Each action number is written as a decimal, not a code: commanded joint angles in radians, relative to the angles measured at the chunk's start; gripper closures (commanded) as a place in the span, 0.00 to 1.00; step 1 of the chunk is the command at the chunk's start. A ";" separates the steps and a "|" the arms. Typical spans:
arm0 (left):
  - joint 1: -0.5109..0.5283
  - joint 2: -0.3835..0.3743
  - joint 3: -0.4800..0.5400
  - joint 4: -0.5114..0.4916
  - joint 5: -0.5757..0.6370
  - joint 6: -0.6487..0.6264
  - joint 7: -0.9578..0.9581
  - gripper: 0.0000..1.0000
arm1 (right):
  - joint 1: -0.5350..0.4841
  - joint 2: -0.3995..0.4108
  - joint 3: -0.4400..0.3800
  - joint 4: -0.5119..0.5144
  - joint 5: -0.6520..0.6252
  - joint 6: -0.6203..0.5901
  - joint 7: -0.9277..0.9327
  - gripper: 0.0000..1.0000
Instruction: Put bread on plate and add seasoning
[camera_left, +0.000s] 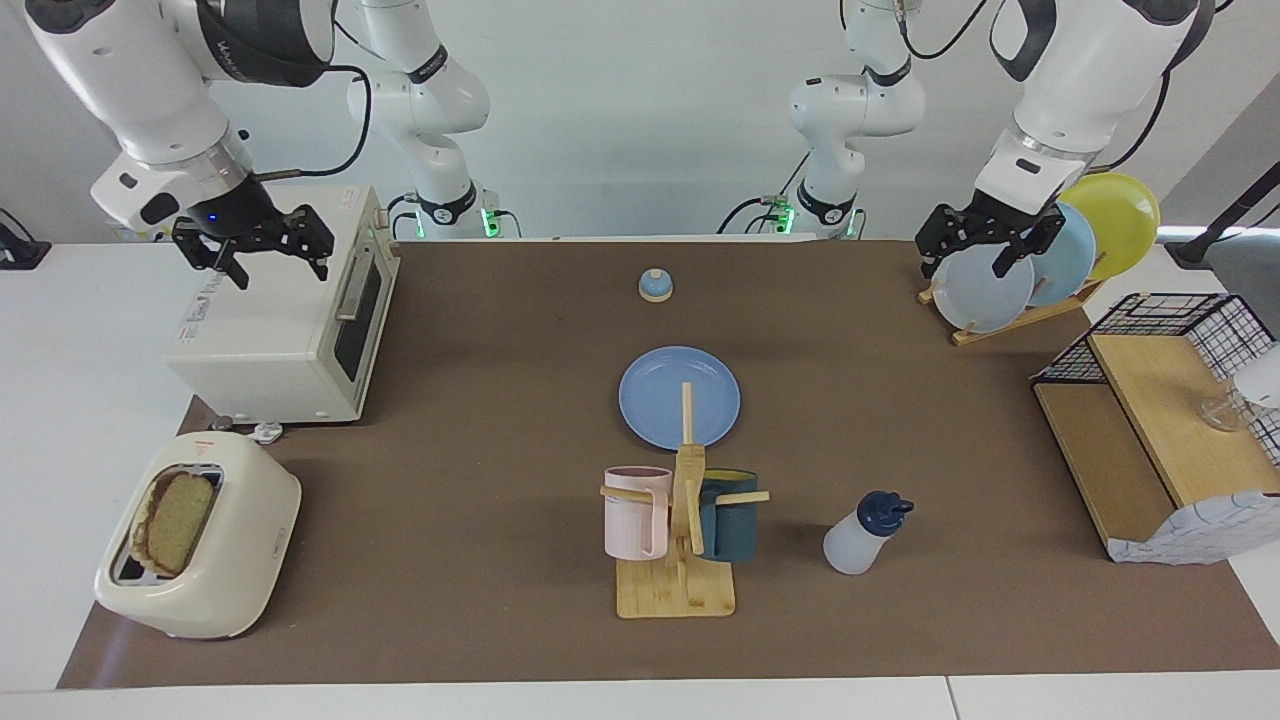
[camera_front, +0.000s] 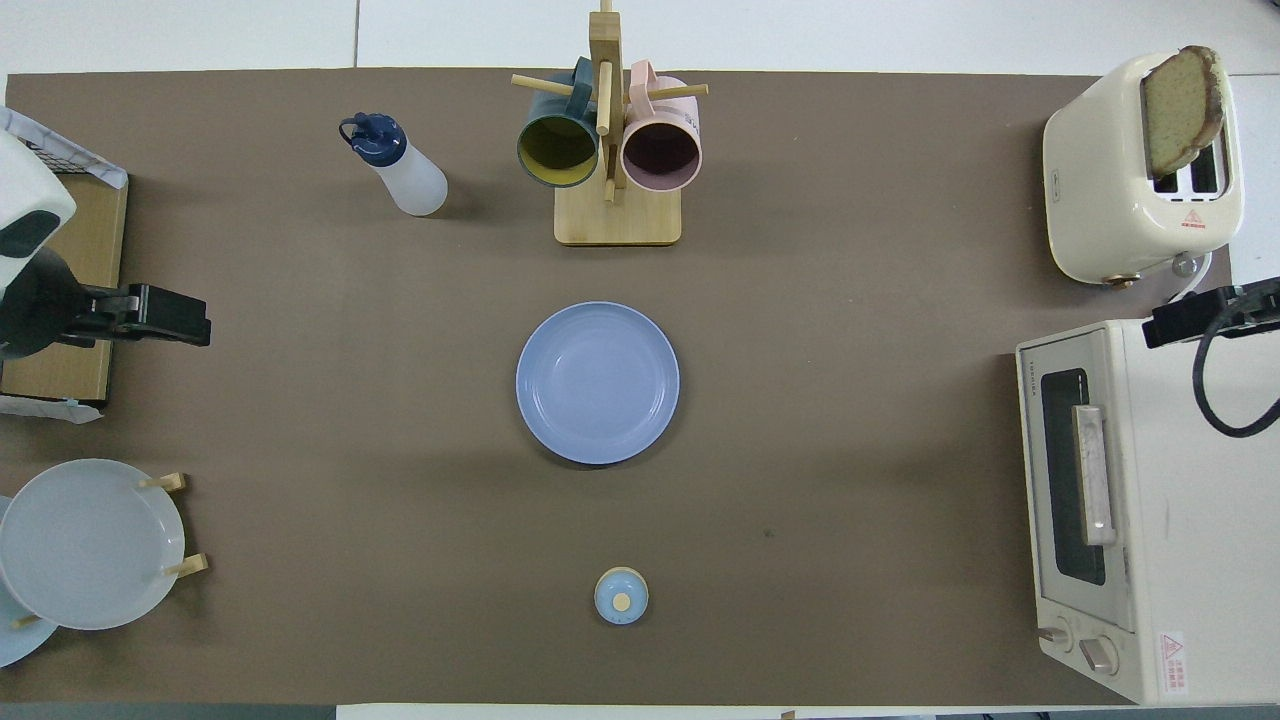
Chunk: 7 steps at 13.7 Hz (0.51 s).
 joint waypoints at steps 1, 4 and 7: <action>-0.001 -0.009 -0.002 0.006 0.012 -0.018 0.005 0.00 | -0.004 -0.008 0.004 0.003 0.014 -0.011 0.026 0.00; -0.004 -0.009 -0.002 0.005 0.012 -0.010 0.007 0.00 | -0.004 -0.008 0.006 0.003 0.011 -0.005 0.030 0.00; -0.005 -0.011 -0.003 0.006 0.012 -0.019 0.008 0.00 | -0.014 -0.008 0.006 -0.008 0.006 0.071 0.027 0.00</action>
